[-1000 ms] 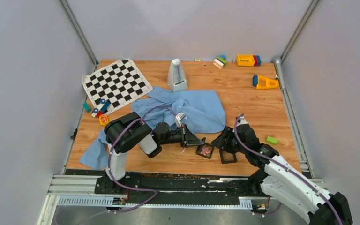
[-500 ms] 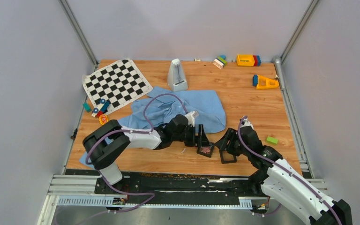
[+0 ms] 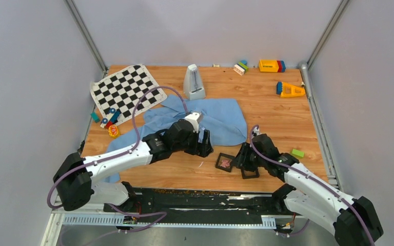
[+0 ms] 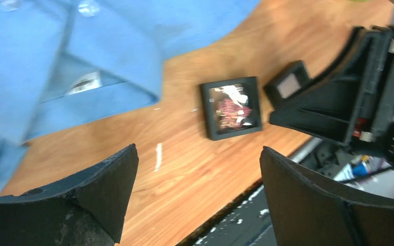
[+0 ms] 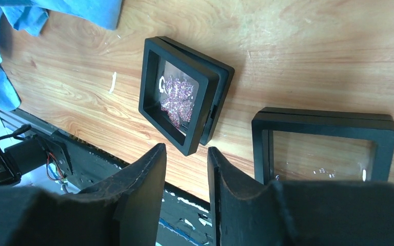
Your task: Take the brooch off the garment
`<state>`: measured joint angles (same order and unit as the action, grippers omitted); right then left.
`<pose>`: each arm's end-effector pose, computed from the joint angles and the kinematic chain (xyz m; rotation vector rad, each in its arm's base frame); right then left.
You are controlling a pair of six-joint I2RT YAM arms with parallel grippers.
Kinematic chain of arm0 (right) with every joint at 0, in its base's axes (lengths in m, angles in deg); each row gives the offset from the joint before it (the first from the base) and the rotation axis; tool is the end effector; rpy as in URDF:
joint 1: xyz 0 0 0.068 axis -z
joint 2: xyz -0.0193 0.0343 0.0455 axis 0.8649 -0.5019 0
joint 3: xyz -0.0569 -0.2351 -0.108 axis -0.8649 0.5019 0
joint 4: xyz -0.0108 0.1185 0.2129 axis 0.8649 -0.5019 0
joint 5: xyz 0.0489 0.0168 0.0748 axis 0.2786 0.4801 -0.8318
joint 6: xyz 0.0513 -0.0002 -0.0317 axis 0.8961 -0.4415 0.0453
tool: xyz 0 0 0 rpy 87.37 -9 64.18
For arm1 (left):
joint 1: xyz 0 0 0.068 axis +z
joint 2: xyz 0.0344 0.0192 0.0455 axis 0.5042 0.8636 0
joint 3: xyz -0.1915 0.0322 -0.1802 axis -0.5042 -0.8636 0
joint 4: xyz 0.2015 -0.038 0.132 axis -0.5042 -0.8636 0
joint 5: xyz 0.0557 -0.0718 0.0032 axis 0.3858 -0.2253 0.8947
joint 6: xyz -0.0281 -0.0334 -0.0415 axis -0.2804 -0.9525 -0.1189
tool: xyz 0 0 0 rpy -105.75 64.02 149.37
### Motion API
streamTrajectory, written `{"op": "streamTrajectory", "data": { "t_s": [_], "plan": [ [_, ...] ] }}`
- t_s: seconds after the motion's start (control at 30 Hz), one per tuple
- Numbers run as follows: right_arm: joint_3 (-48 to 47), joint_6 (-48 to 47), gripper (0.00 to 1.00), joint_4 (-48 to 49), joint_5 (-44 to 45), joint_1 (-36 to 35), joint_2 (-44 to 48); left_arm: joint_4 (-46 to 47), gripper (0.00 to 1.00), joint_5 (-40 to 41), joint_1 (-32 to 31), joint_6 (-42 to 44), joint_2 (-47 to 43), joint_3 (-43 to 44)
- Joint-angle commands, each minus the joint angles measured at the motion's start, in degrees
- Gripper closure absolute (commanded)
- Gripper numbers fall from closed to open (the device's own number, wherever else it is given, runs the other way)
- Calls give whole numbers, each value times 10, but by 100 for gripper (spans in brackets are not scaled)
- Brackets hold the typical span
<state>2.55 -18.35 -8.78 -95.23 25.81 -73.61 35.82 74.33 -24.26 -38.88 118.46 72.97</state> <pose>0.1238 0.0931 0.1702 0.2172 2.6215 0.7748 0.1586 -0.2228 0.2438 0.3350 2.3310 -0.8687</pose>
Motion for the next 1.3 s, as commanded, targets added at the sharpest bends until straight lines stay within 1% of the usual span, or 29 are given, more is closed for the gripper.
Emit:
{"op": "streamTrajectory", "data": {
  "t_s": [0.0,0.1,0.2,0.27,0.3,0.33,0.4,0.5,0.63,0.67,0.73,0.83,0.97,1.17,1.2,1.27],
  "plan": [
    [-24,2,64,37,-28,-9,-23,-81,2,78,34,60,-48,-13],
    [-35,5,60,17,-12,-21,-26,-83,0,66,82,75,-82,-34],
    [-68,7,57,-36,52,-58,-14,-86,0,74,126,84,-137,-58],
    [-90,3,58,-53,84,-88,-13,-79,0,103,145,79,-171,-77],
    [-99,1,59,-54,86,-102,-18,-77,0,115,150,63,-191,-84],
    [-108,-1,60,-52,87,-115,-30,-70,0,136,159,54,-200,-97],
    [-128,-4,62,-45,90,-143,-68,-58,0,152,173,39,-221,-113],
    [-149,0,66,-27,99,-186,-136,-40,2,151,181,39,-225,-122],
    [-164,4,77,-6,98,-215,-207,14,11,95,190,54,-194,-129],
    [-164,4,79,-3,108,-216,-222,23,15,74,195,55,-186,-127],
    [-164,4,84,-4,131,-215,-242,35,18,44,200,61,-160,-119],
    [-158,-1,88,-5,140,-195,-259,42,19,19,202,68,-124,-102],
    [-155,-27,90,-5,142,-126,-268,53,20,6,202,71,-89,-86],
    [-174,-81,88,-6,154,22,-273,77,23,-26,203,64,-18,-68],
    [-180,-87,87,-6,146,42,-272,80,24,-29,203,64,1,-64],
    [-187,-98,83,-6,134,57,-259,81,26,-30,203,63,27,-54]
  ]
}}
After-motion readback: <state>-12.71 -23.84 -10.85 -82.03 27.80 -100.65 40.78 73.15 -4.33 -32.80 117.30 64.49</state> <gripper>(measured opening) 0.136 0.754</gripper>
